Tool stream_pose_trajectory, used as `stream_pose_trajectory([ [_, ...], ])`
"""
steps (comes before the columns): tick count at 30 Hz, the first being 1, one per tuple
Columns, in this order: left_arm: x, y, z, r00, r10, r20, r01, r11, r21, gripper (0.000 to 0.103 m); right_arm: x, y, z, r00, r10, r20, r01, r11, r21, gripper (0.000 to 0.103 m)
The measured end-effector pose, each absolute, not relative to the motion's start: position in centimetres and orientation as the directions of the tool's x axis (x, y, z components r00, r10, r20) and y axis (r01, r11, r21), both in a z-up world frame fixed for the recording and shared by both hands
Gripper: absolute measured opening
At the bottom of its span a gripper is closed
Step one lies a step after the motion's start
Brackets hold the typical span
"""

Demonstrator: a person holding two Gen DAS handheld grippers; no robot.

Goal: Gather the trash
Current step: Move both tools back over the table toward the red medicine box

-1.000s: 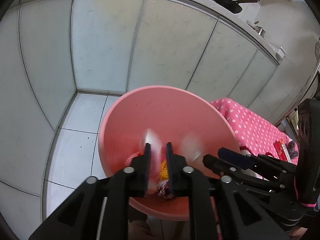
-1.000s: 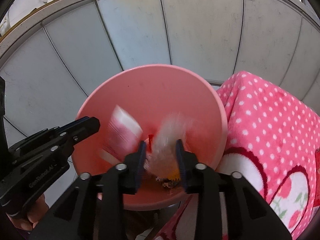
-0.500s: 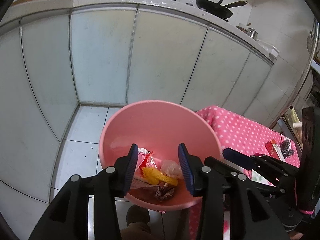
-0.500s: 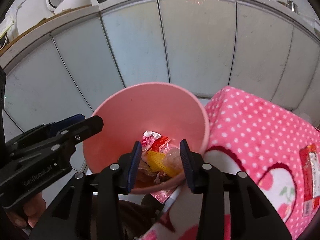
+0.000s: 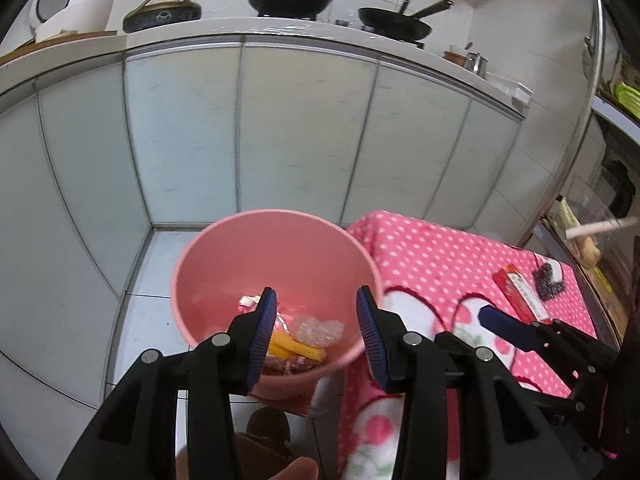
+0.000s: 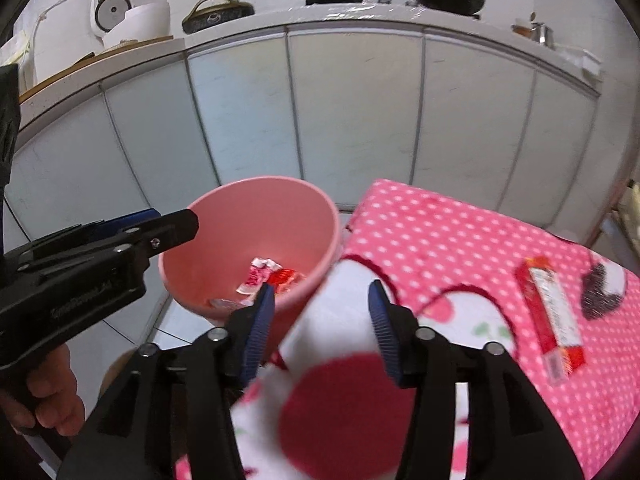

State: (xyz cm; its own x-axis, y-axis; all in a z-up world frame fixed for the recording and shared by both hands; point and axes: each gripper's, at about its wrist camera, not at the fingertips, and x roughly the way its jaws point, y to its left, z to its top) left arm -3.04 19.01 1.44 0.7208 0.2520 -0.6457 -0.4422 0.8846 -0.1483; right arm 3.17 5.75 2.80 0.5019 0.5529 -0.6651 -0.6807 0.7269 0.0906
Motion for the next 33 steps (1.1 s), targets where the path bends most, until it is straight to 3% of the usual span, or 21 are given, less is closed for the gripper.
stream_pose_trajectory([
  [23, -1.6, 8.5, 3.7, 0.761, 0.214, -0.613, -0.306, 0.951, -0.049, 0.041, 1.7, -5.2, 3.8, 0.62, 0.484, -0.617, -0.526, 0.84, 0.131, 0.056],
  [33, 0.2, 5.0, 3.1, 0.754, 0.189, -0.629, -0.255, 0.967, -0.015, 0.041, 2.3, -9.9, 3.4, 0.705, 0.378, -0.6, -0.393, 0.913, 0.114, 0.056],
])
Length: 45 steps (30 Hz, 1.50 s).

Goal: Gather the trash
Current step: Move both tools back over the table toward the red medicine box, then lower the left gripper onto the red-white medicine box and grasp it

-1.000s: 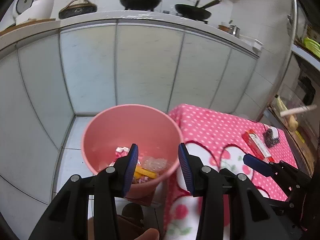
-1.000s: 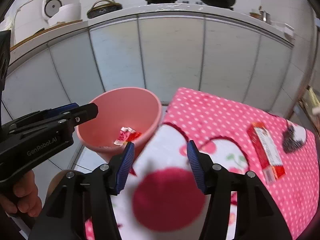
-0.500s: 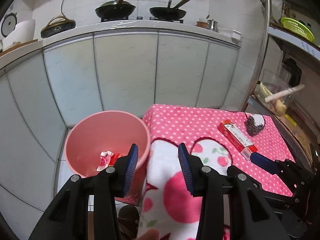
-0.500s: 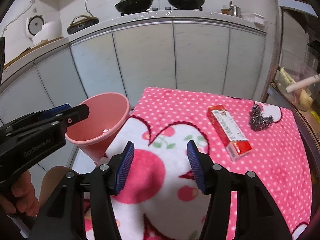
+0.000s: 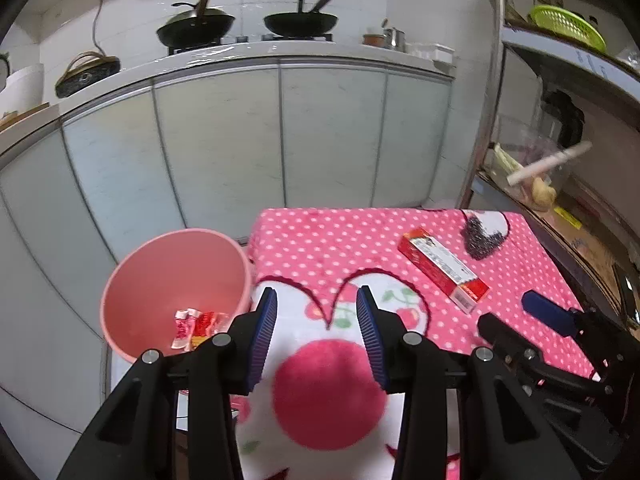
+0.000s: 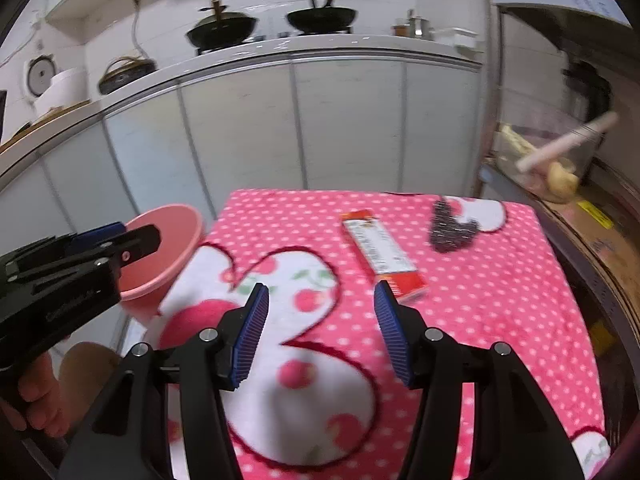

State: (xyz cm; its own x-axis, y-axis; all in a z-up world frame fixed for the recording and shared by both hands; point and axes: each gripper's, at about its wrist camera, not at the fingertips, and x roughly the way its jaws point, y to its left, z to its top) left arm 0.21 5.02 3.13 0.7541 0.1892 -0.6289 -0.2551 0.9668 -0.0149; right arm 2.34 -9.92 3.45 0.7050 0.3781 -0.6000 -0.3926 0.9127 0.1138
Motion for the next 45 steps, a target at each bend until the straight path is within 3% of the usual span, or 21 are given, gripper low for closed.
stream_pose_trajectory([
  [11, 2.7, 3.8, 1.0, 0.72, 0.135, -0.681, -0.224, 0.974, -0.044, 0.041, 4.1, -15.7, 1.9, 0.714, 0.326, -0.619, -0.293, 0.943, 0.158, 0.056],
  [20, 6.9, 1.9, -0.4, 0.68, -0.044, -0.732, -0.139, 0.972, -0.188, 0.041, 5.8, -19.4, 0.5, 0.715, 0.308, -0.627, -0.241, 0.951, 0.192, 0.055],
  [26, 12.1, -1.4, -1.2, 0.605, -0.124, -0.786, -0.124, 0.961, -0.247, 0.051, 6.4, -21.4, 0.1, 0.719, 0.289, -0.632, -0.214, 0.957, 0.195, 0.055],
  [36, 20.3, -4.5, -4.6, 0.456, -0.017, -0.89, -0.327, 0.927, -0.185, 0.053, 7.8, -24.0, -1.5, 0.7, 0.297, -0.649, -0.178, 0.953, 0.244, 0.055],
  [45, 22.1, -4.9, -6.8, 0.424, 0.081, -0.902, -0.387, 0.917, -0.1, 0.052, 9.6, -24.6, -1.9, 0.69, 0.308, -0.655, -0.188, 0.95, 0.248, 0.055],
])
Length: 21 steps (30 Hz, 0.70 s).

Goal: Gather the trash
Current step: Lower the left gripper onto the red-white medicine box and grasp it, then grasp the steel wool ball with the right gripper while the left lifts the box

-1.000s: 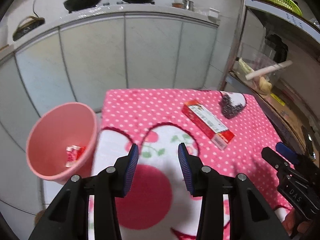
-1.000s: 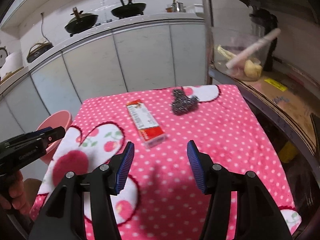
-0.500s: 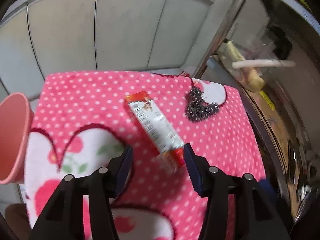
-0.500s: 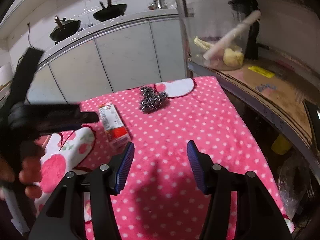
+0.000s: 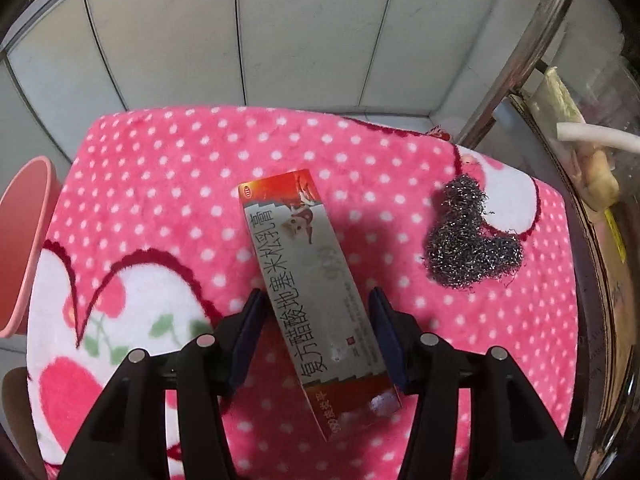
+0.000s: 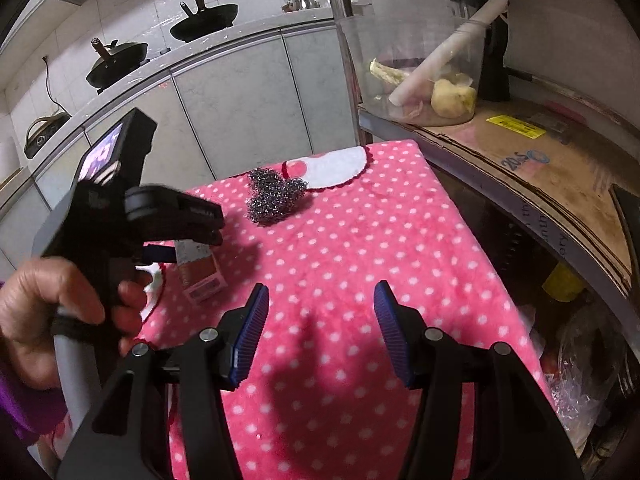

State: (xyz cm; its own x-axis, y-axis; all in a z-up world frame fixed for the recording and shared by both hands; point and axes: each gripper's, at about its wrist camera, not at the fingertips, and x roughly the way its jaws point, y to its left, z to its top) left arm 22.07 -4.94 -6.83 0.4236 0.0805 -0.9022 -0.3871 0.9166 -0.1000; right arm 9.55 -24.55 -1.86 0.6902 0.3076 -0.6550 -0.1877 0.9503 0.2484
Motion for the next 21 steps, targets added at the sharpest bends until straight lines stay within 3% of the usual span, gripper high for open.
stream_pose_trajectory([
  [8, 18.7, -3.2, -6.3, 0.485, 0.059, -0.873, -0.294, 0.951, -0.099, 0.04, 13.9, -22.7, -1.1, 0.668, 0.377, -0.641, -0.237, 0.925, 0.297, 0.055],
  [16, 14.6, -0.8, -5.5, 0.528, 0.025, -0.849, -0.219, 0.97, -0.107, 0.04, 20.5, -20.5, -1.6, 0.632, 0.424, -0.649, -0.202, 0.898, 0.39, 0.055],
  [21, 13.0, -0.1, -4.9, 0.554, 0.014, -0.833, -0.19, 0.976, -0.11, 0.04, 23.1, -19.3, -2.9, 0.601, 0.403, -0.691, -0.181, 0.91, 0.374, 0.055],
])
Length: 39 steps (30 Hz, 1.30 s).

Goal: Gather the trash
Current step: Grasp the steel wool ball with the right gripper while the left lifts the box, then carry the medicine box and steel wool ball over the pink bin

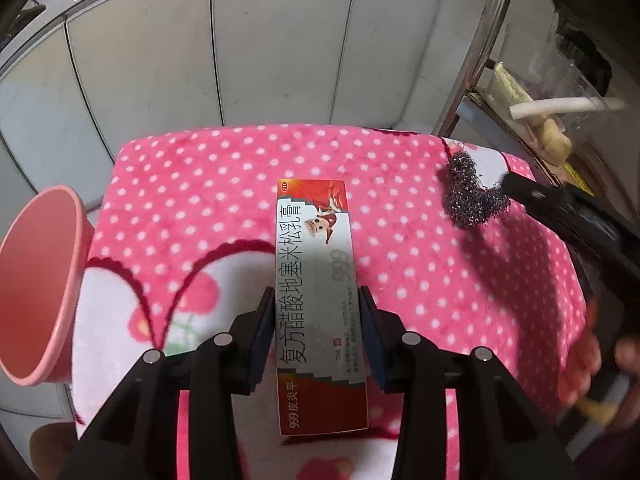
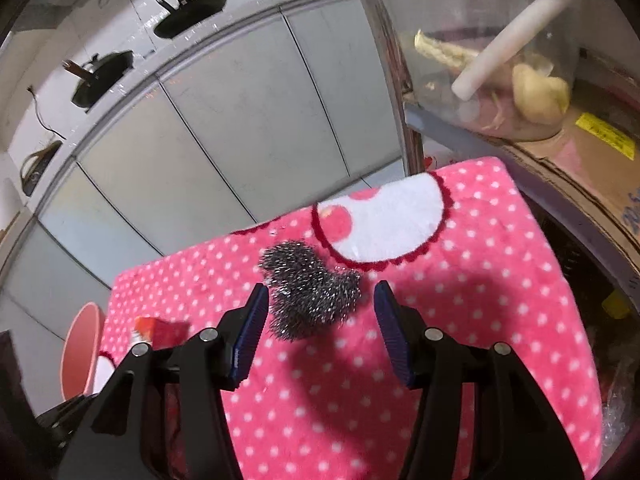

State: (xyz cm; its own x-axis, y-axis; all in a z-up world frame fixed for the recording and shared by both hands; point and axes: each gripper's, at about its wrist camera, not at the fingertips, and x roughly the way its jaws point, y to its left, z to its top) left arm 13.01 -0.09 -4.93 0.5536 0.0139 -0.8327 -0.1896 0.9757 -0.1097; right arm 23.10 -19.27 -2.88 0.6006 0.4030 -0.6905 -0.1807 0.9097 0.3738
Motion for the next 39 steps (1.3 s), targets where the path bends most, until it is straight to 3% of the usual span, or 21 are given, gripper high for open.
stream_pose_trajectory([
  [3, 12.3, 0.5, -4.7, 0.563, 0.01, -0.827, -0.179, 0.978, -0.111, 0.04, 23.8, -18.5, -3.9, 0.582, 0.389, -0.714, -0.173, 0.917, 0.359, 0.048],
  [5, 12.0, 1.0, -4.7, 0.569, 0.007, -0.823, -0.178, 0.977, -0.115, 0.04, 23.9, -18.1, -4.7, 0.557, 0.392, -0.732, -0.166, 0.917, 0.364, 0.029],
  [10, 12.0, 1.0, -4.4, 0.587, -0.007, -0.81, -0.168, 0.977, -0.13, 0.04, 21.9, -18.0, -4.3, 0.58, 0.398, -0.71, -0.185, 0.914, 0.361, 0.015],
  [23, 7.5, 1.6, -0.9, 0.69, -0.07, -0.72, -0.102, 0.976, -0.192, 0.04, 12.1, -17.0, 0.9, 0.65, 0.401, -0.646, -0.268, 0.916, 0.299, 0.014],
  [39, 1.6, 8.3, 2.3, 0.758, 0.056, -0.649, -0.239, 0.951, -0.197, 0.04, 6.6, -8.2, 5.5, 0.638, 0.462, -0.615, -0.445, 0.874, 0.195, 0.014],
])
